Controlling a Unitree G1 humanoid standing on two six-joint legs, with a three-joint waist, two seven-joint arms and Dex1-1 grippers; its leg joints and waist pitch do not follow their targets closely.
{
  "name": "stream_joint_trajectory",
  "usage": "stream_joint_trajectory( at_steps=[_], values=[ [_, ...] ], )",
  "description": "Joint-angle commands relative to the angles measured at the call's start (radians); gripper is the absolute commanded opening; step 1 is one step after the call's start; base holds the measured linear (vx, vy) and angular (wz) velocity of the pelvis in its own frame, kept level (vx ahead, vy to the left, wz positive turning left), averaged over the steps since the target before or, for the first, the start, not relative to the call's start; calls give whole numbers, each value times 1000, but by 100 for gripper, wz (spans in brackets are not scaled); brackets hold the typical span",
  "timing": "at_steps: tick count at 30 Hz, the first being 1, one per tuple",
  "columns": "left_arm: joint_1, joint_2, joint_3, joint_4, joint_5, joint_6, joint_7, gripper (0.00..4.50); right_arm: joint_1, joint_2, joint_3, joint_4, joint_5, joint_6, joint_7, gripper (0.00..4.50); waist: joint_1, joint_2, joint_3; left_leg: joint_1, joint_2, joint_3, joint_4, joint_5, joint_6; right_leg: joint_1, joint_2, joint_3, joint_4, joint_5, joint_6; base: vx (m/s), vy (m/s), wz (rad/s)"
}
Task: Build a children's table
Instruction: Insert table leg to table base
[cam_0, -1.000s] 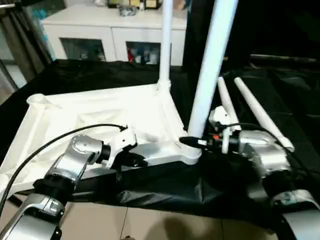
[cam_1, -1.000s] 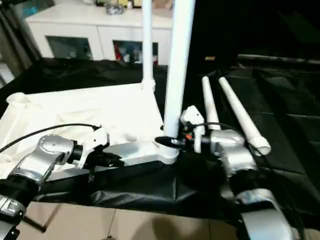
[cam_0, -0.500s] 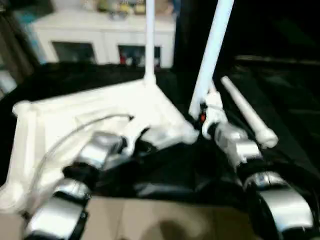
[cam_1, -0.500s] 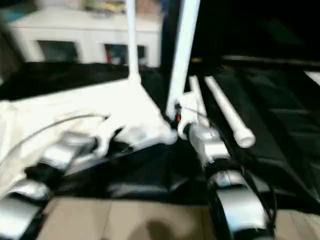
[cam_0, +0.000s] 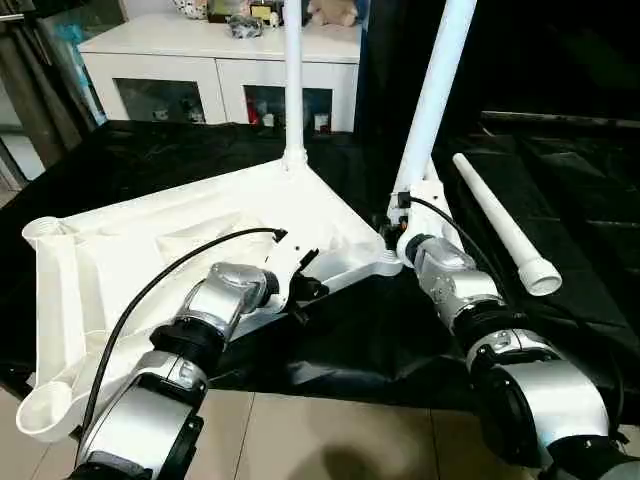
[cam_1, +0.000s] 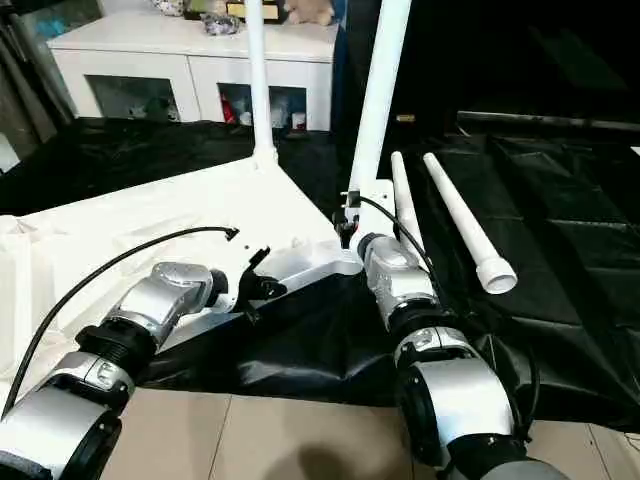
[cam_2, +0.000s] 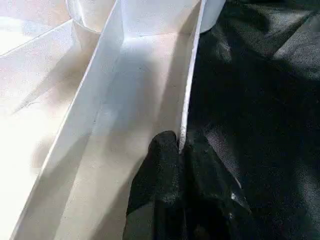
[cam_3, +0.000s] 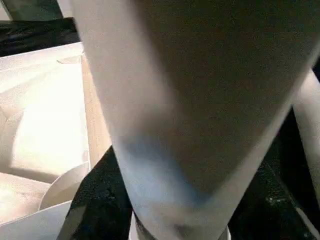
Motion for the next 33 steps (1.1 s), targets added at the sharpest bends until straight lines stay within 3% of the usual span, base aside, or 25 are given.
stream_joint_trajectory(
  at_steps=[1, 7, 11, 13, 15, 16, 17, 18, 19, 22, 24, 30, 31, 33],
  values=[
    [-24, 7, 44, 4, 26, -2, 170, 0, 71, 121, 27, 135, 16, 130, 61, 191, -6, -1, -27, -4, 40, -14, -81, -359, 19, 12, -75, 47, -117, -582, -61, 0, 0, 0],
    [-21, 7, 49, -4, 23, -3, 156, 0, 62, 129, 36, 131, -19, 94, 93, 191, -7, -3, -25, -2, 37, -15, -81, -371, 19, 6, -77, 45, -127, -641, -39, 0, 0, 0],
    [-19, 11, 53, -6, 18, -11, 151, 0, 45, 128, 24, 123, -8, 75, 146, 191, -7, -4, -29, -7, 42, -16, -89, -337, 27, 14, -78, 42, -126, -603, -42, 0, 0, 0],
    [-19, 12, 54, -7, 17, -13, 151, 0, 41, 127, 22, 122, -9, 76, 150, 247, -7, -4, -28, -10, 43, -14, -91, -322, 29, 14, -77, 43, -124, -571, -51, 0, 0, 0],
    [-17, 16, 54, -11, 16, -23, 145, 0, 26, 120, 9, 116, -15, 67, 169, 261, -9, -4, -26, -7, 43, -14, -89, -349, 29, 9, -78, 43, -125, -590, -55, 0, 0, 0],
    [-16, 16, 54, -13, 15, -24, 143, 0, 21, 117, 3, 114, -14, 63, 176, 261, -18, -7, -27, -22, 43, -19, -94, -340, 25, 22, -79, 40, -120, -582, -48, 0, 0, 0],
    [-16, 17, 54, -14, 14, -25, 142, 0, 20, 116, 1, 114, -12, 62, 178, 276, -23, -3, -29, -34, 47, -25, -98, -307, 21, 33, -80, 38, -116, -546, -49, 0, 0, 0],
    [-15, 17, 54, -15, 14, -26, 141, 0, 18, 115, -2, 113, -10, 61, 181, 291, -23, -3, -30, -29, 48, -22, -97, -303, 22, 27, -79, 40, -118, -530, -52, 0, 0, 0],
    [-15, 17, 54, -15, 14, -26, 140, 0, 17, 114, -2, 113, -11, 60, 182, 301, -22, -4, -29, -14, 48, -16, -92, -311, 24, 13, -78, 45, -118, -515, -70, 0, 0, 0],
    [-11, 19, 53, -21, 12, -28, 133, 0, 8, 106, -7, 110, -13, 45, 201, 323, -25, -7, -27, -23, 47, -16, -93, -303, 32, 22, -80, 45, -115, -520, -84, 0, 0, 0],
    [-10, 20, 52, -24, 12, -29, 131, 0, 5, 105, -14, 109, -9, 41, 205, 343, -25, -7, -29, -21, 49, -14, -92, -288, 33, 20, -80, 48, -112, -489, -91, 0, 0, 0],
    [-5, 23, 53, -30, 17, -34, 124, 0, -3, 94, -51, 110, -2, 5, 192, 387, -26, -6, -35, -20, 53, -6, -86, -224, 42, 23, -77, 54, -94, -347, -161, 0, 0, 0],
    [-4, 23, 52, -33, 16, -33, 125, 0, -3, 94, -55, 109, 1, 2, 191, 387, -26, -7, -43, -25, 53, -5, -82, -175, 49, 30, -79, 55, -83, -275, -184, 58, -11, 1],
    [-1, 23, 50, -37, 16, -34, 121, 0, -5, 91, -63, 110, 7, 7, 208, 359, -20, -8, -58, -24, 52, 1, -66, -56, 79, 30, -75, 54, -59, -97, -233, 68, -14, 3]
  ],
)
